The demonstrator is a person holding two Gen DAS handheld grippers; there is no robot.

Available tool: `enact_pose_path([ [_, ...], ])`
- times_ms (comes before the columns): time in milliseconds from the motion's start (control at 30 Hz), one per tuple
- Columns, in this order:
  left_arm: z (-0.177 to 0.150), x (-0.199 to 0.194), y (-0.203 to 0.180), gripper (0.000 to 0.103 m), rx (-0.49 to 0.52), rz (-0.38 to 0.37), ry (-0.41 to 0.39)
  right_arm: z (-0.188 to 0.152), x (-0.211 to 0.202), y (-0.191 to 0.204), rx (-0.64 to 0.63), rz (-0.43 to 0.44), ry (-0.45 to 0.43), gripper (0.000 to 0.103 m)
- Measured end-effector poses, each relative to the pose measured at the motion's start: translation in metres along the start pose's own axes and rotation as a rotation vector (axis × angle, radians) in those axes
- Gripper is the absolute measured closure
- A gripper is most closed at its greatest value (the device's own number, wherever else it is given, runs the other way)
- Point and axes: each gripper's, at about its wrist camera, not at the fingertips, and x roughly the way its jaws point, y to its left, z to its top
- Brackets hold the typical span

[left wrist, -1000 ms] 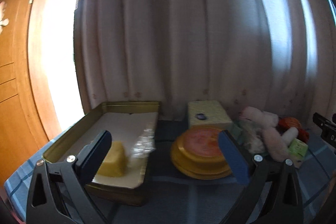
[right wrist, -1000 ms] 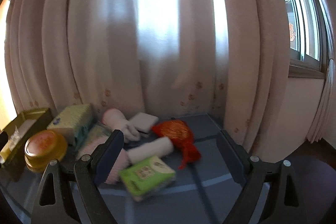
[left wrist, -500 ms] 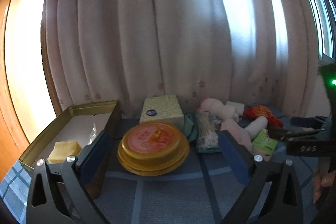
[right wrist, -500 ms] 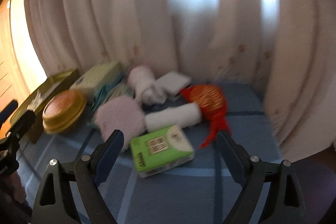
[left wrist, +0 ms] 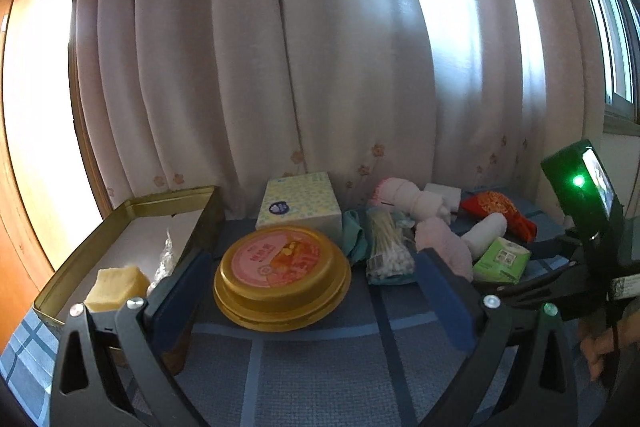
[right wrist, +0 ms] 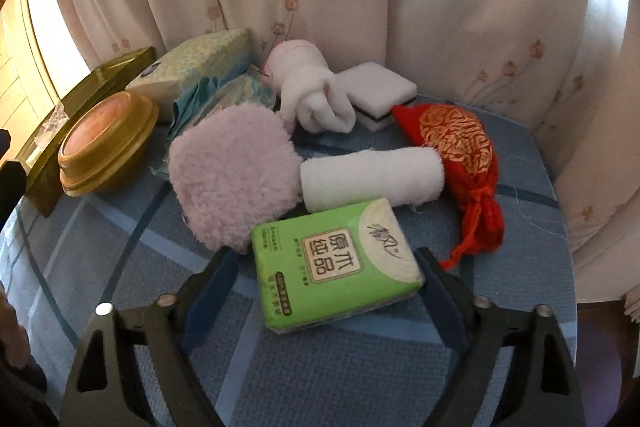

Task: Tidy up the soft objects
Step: 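Grasp the green tissue pack with the right gripper and lift it, then grasp the pink fluffy puff with the left gripper while the right holds the tissue pack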

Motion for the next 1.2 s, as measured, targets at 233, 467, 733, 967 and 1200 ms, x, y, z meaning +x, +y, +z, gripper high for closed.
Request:
enact_pose_path([
  [233,0.0,0.001,0.0,0.0,-0.004,-0.001,0.01,-0.008,-0.02,-0.006,0.014,0.039,-0.08,0.029],
  [467,0.004,0.01,-0.017,0.0,0.025,-0.03,0.024,-0.026,-0.082,-0.029,0.144,-0.114,-0.466,0.029],
  [733,0.011,0.033,-0.057,0.001,0.071,-0.144,0.088,-0.026,-0.089,-0.042,0.235,-0.258,-0.576,0.028],
  [967,0.02,0.073,-0.087,0.02,0.049,-0.204,0.201,-0.026,-0.094,-0.032,0.213,-0.297,-0.596,0.028],
  [1200,0.019,0.107,-0.099,0.034,0.003,-0.234,0.328,-0.026,-0.097,-0.035,0.23,-0.283,-0.592,0.028],
])
